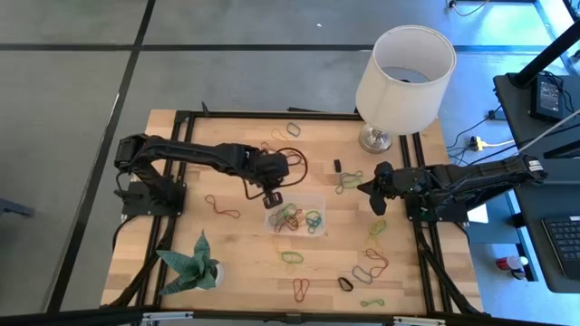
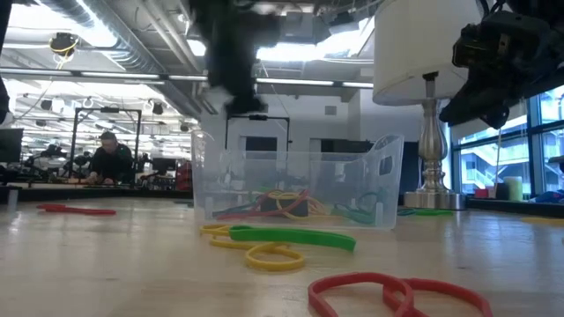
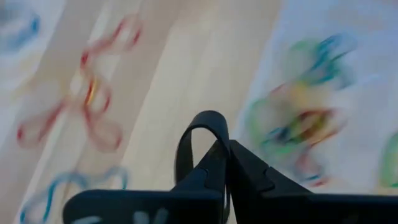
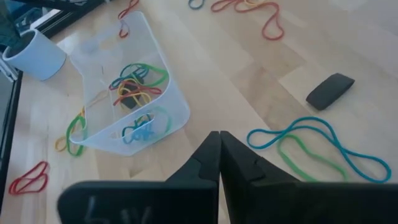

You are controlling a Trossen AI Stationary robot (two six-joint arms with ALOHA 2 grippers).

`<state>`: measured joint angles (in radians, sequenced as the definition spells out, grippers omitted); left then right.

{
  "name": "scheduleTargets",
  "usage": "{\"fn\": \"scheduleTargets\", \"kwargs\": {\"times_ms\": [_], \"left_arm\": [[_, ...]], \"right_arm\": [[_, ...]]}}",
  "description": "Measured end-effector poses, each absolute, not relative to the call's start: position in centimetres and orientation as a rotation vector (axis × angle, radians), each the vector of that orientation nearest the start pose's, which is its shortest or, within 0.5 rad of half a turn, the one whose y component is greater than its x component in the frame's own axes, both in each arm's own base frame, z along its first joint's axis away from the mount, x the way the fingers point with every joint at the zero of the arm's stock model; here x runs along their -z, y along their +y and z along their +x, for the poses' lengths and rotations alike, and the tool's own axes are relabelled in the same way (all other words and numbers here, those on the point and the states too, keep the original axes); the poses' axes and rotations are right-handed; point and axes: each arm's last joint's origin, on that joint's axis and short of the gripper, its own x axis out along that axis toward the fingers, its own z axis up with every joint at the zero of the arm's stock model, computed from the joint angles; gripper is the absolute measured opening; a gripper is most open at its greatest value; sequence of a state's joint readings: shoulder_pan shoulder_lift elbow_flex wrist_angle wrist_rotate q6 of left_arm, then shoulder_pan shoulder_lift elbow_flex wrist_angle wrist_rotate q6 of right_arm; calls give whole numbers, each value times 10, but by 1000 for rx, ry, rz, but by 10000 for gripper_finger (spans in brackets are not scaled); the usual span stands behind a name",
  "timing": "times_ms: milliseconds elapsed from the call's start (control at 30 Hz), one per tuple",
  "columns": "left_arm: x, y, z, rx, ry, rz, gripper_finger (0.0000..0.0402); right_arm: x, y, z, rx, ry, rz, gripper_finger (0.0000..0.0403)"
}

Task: Pick and place rubber bands into bin
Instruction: Put the black rubber band into the transparent bin

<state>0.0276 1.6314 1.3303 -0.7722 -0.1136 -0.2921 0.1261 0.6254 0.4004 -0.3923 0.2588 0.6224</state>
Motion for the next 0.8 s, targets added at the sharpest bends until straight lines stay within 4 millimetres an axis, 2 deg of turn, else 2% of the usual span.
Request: {"fn": "scheduleTargets", "kwargs": {"times_ms": [100,200,500,667,800], "left_arm": [[-282,1,342,-236,989,-198,3],[-280,-7,347,-187,993,-206,3],[-237,-26,370,-111,1102,-239,3],[-213,-26,376,-166,1179,-279,5],[-206,-23,377,-210,1205,-326,23]], "right_arm": [[-206,10,136,310,544,481,10],[-206,10,136,309,546,481,10],[-206,11,136,287,555,494,10],[-206,11,136,288,554,499,10],[-206,11,136,294,552,519,10]]}}
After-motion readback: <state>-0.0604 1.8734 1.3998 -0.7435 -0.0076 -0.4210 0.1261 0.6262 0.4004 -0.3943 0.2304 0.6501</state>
